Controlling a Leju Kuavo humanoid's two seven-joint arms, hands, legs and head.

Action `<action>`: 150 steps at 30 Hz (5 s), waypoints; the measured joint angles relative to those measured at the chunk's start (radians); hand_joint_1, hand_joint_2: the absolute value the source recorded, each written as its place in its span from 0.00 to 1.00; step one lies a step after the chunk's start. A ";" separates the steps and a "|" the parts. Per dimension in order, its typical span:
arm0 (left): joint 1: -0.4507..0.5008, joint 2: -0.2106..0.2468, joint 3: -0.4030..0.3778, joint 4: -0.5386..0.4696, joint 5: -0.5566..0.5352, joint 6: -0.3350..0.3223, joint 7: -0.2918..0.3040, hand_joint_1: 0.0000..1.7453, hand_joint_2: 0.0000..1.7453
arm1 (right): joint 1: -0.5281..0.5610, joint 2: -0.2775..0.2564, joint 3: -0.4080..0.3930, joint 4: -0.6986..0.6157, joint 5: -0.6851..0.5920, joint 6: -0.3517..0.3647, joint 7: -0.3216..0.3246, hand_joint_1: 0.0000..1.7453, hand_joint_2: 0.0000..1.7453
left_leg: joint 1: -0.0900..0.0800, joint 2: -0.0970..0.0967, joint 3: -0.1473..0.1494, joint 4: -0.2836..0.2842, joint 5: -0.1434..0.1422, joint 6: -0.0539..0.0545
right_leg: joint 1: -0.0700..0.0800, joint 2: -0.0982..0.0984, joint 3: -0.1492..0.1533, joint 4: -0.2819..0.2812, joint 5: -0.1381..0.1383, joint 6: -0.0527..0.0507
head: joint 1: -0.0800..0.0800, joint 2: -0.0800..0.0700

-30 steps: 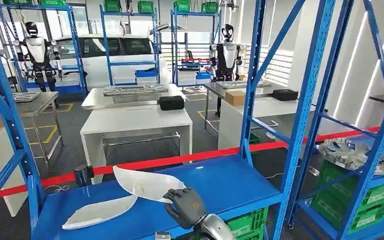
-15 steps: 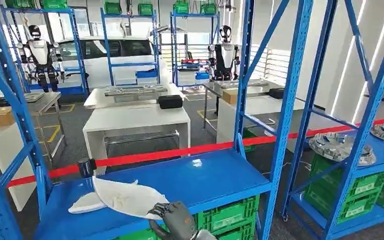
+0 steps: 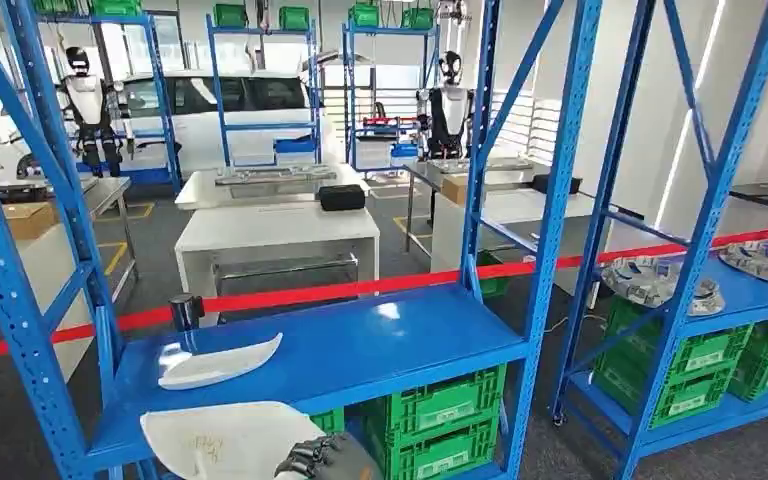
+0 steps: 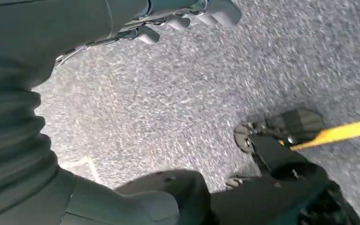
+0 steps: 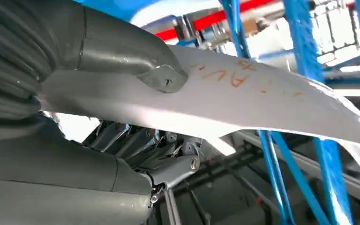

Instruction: Take the parts from the cabinet and place them on the table.

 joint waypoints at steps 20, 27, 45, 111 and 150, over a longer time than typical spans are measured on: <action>0.004 0.002 0.010 -0.001 0.002 0.013 -0.016 0.00 1.00 | 0.013 -0.017 0.023 -0.025 0.000 -0.006 0.000 1.00 1.00 | 0.011 0.002 0.138 -0.009 -0.134 0.022 | -0.022 -0.007 -0.215 0.102 0.062 0.040 | -0.003 0.000; 0.016 0.001 0.010 0.000 -0.005 0.021 -0.056 0.00 1.00 | 0.027 0.007 0.016 -0.018 0.040 -0.015 0.000 1.00 1.00 | 0.011 0.002 0.047 0.009 -0.073 0.010 | -0.023 -0.006 -0.079 0.115 0.059 0.036 | 0.000 0.000; 0.020 0.009 0.010 0.000 -0.015 0.029 -0.069 0.00 1.00 | 0.054 0.051 -0.039 0.000 0.085 -0.026 0.002 1.00 1.00 | -0.008 0.000 0.146 -0.011 -0.136 -0.010 | -0.004 -0.010 -0.104 0.004 0.109 -0.007 | -0.004 0.000; 0.019 0.003 0.011 0.005 -0.035 0.022 -0.050 0.00 1.00 | 0.056 0.071 -0.129 0.050 0.092 -0.048 0.003 1.00 1.00 | 0.012 -0.002 0.136 -0.022 -0.125 0.016 | -0.012 0.024 -0.140 0.063 0.060 0.029 | -0.002 0.000; -0.003 -0.002 0.005 0.006 -0.075 0.020 -0.029 0.00 1.00 | 0.092 0.045 -0.243 0.054 0.117 -0.072 0.003 1.00 1.00 | 0.006 0.087 0.110 0.007 -0.132 0.016 | -0.014 -0.052 -0.097 0.032 0.087 0.037 | 0.000 0.000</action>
